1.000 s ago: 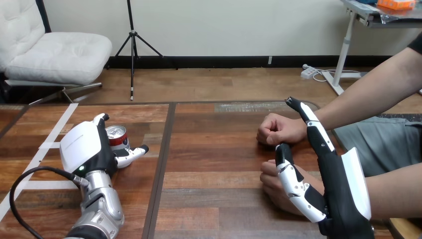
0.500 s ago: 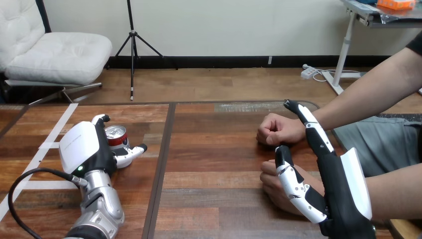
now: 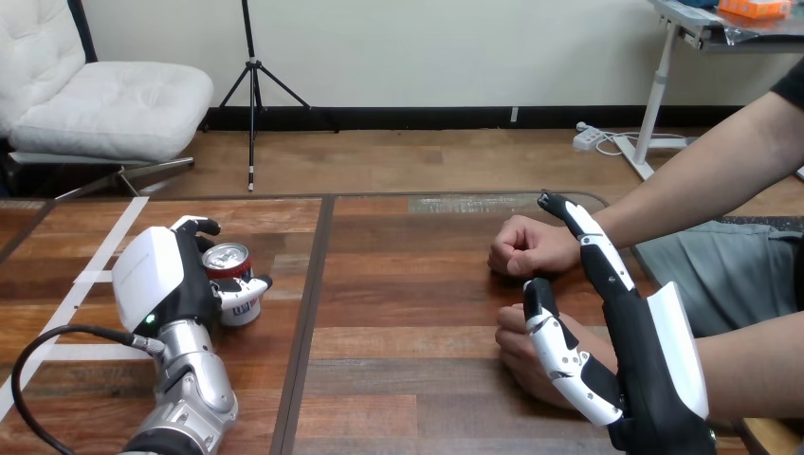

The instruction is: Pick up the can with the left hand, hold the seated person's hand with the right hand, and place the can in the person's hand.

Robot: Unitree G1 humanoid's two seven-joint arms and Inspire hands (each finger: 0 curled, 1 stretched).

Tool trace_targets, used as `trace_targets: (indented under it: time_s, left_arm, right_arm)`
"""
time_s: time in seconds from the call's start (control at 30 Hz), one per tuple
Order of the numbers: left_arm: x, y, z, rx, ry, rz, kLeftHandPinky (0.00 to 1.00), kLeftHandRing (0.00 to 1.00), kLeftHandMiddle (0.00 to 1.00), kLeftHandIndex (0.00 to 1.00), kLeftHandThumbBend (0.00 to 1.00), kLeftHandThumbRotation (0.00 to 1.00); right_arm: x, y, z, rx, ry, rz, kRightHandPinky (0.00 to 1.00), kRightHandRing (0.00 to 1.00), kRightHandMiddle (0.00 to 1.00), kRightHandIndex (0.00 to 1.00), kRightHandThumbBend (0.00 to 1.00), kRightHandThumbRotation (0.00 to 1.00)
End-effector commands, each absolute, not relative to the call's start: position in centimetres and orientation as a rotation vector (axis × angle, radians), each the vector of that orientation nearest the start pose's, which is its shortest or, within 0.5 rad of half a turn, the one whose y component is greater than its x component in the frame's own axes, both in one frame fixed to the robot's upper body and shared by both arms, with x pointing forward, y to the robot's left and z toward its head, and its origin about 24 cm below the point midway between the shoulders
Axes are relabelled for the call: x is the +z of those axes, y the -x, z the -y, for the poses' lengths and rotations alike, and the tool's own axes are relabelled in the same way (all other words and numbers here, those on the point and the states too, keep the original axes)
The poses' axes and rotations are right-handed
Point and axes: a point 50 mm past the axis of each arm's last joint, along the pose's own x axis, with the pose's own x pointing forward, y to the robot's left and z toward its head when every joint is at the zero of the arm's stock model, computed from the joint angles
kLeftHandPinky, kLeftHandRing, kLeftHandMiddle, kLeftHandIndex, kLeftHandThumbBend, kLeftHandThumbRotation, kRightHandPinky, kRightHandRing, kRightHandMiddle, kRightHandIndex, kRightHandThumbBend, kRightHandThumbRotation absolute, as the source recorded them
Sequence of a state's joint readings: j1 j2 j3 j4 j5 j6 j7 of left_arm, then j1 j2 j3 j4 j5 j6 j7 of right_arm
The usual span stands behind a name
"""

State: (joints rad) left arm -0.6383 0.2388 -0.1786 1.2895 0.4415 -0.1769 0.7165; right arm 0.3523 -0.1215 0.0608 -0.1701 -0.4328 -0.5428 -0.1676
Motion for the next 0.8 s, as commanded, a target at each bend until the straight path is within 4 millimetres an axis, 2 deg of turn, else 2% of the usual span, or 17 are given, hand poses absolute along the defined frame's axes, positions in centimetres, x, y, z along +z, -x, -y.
trace_targets:
  time_s: [0.0,0.4,0.77]
  left_arm:
    - [1.31,-33.84,-21.13,0.424,-0.897,-0.098,0.51,0.58,0.63,0.66,0.77,0.00]
    - [1.31,-33.78,-20.98,0.419,-0.887,-0.079,0.45,0.48,0.51,0.61,0.73,0.00]
    - [1.19,-33.69,-20.93,0.418,-0.889,-0.077,0.43,0.44,0.47,0.58,0.72,0.00]
  right_arm:
    - [7.46,-17.87,15.48,0.000,0.493,0.479,0.95,0.95,0.94,0.90,0.24,0.61]
    - [7.47,-17.83,15.45,0.006,0.486,0.474,0.95,0.96,0.94,0.90,0.24,0.62]
    - [7.55,-17.80,15.40,0.006,0.492,0.477,0.94,0.95,0.93,0.90,0.24,0.61]
